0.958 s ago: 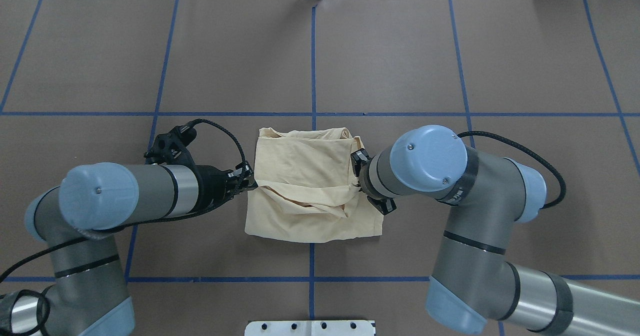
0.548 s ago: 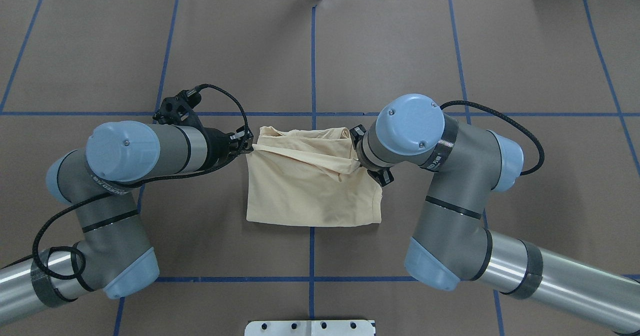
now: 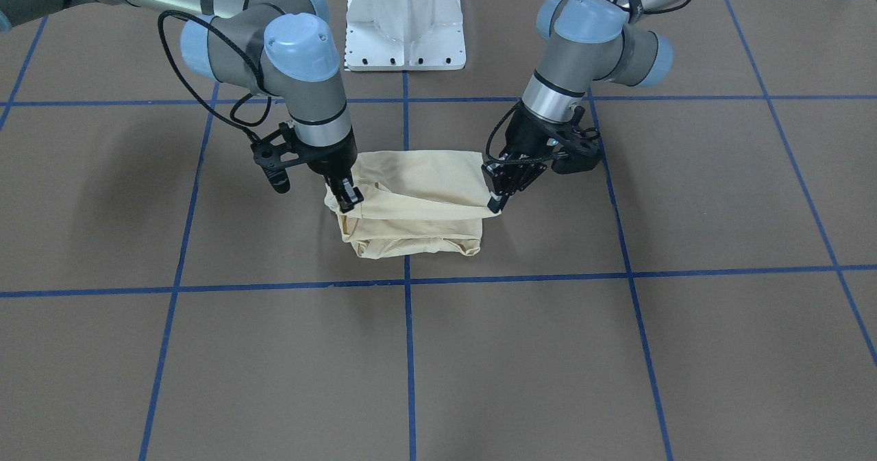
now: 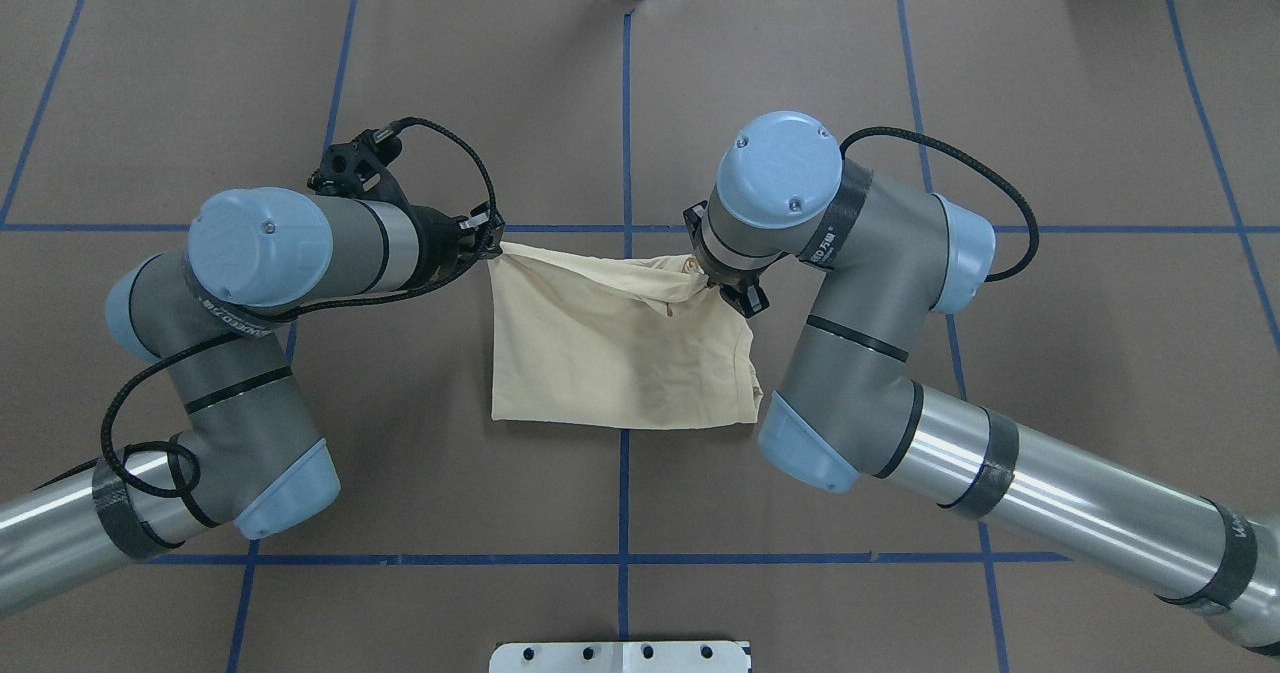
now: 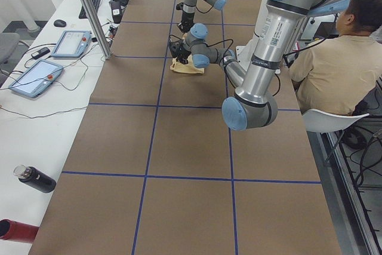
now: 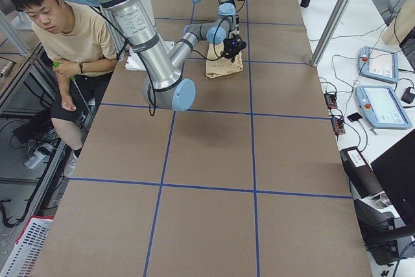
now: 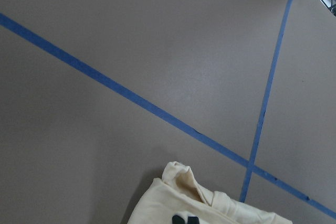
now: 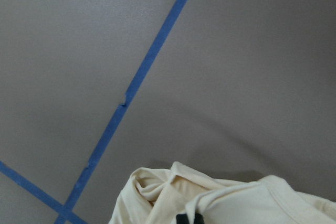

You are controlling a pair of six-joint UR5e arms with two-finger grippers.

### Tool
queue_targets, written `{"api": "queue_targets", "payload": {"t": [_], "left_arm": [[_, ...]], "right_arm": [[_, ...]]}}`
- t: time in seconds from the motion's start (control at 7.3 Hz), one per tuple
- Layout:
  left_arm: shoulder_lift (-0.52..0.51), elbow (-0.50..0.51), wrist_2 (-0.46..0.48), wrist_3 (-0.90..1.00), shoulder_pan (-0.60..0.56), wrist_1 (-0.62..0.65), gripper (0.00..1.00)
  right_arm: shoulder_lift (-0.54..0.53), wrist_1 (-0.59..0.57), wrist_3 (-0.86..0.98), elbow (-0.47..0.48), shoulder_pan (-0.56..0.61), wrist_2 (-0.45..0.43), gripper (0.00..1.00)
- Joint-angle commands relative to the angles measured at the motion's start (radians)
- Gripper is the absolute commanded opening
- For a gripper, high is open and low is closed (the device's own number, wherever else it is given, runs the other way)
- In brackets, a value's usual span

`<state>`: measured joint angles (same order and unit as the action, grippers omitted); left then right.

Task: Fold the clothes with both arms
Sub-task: 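Release the folded edge and raise both grippers away from the shirt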

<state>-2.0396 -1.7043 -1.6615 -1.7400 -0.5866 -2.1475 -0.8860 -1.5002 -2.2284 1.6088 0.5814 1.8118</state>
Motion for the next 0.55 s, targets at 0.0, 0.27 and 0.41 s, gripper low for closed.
{"api": "queue_targets", "payload": {"t": [0.0, 0.27, 0.41], "left_arm": [[-0.017, 0.070, 0.002, 0.014, -0.004, -0.032, 0.00], [-0.054, 0.202, 0.003, 0.031, -0.031, -0.121, 0.46], [-0.072, 0.234, 0.002, 0.092, -0.064, -0.126, 0.62]], "right_arm": [[0.015, 0.104, 0.013, -0.097, 0.024, 0.003, 0.00], [0.039, 0.115, 0.097, -0.157, 0.044, 0.000, 0.97], [0.109, 0.235, 0.113, -0.320, 0.046, -0.005, 1.00]]}}
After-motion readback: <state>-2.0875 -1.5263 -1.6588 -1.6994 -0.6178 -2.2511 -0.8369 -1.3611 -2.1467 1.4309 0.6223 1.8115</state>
